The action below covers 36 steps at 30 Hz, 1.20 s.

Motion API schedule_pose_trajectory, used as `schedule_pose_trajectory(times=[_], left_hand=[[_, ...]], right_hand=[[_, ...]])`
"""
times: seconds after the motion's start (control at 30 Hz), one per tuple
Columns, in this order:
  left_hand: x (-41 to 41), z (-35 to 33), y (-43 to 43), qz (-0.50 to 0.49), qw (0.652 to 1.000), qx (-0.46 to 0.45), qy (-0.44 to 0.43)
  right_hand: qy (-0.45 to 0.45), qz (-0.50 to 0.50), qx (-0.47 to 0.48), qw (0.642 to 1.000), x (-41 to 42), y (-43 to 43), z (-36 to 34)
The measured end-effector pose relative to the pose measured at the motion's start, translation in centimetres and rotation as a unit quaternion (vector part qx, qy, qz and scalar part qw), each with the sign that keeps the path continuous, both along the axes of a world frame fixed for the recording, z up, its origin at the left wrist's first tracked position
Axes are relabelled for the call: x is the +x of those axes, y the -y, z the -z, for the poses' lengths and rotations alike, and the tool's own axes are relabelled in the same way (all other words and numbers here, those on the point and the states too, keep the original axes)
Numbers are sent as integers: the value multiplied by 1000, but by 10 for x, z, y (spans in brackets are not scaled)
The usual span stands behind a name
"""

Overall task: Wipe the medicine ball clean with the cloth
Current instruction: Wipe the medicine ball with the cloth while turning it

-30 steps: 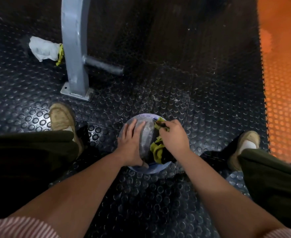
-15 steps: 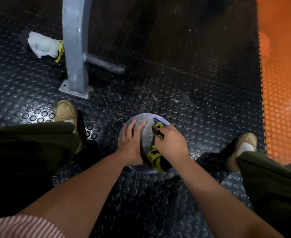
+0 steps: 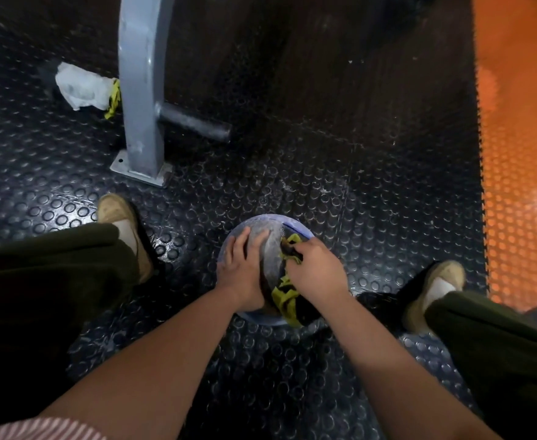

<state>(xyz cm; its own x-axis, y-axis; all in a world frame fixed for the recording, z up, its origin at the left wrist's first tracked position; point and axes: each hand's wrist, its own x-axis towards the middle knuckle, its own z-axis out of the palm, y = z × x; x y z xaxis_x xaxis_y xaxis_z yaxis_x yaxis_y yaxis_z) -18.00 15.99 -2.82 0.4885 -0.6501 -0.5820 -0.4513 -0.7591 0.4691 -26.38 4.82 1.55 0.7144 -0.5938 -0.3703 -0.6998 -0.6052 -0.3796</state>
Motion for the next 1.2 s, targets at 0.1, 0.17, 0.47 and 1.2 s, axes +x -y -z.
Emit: schedule_pose_trajectory(times=[0.1, 0.17, 0.47, 1.2], left_hand=[[-3, 0, 0, 10, 1000, 4, -3], [-7, 0, 1, 16, 1000, 10, -4], [-16, 0, 13, 10, 1000, -6, 9], [-26, 5, 7, 35, 998, -20, 43]], right_hand=[[-17, -7, -12, 1000, 18, 16, 3], [-28, 1, -6, 1000, 36, 28, 9], [2, 26, -6, 1000, -13, 14, 8], [1, -4, -41, 999, -22, 20, 7]])
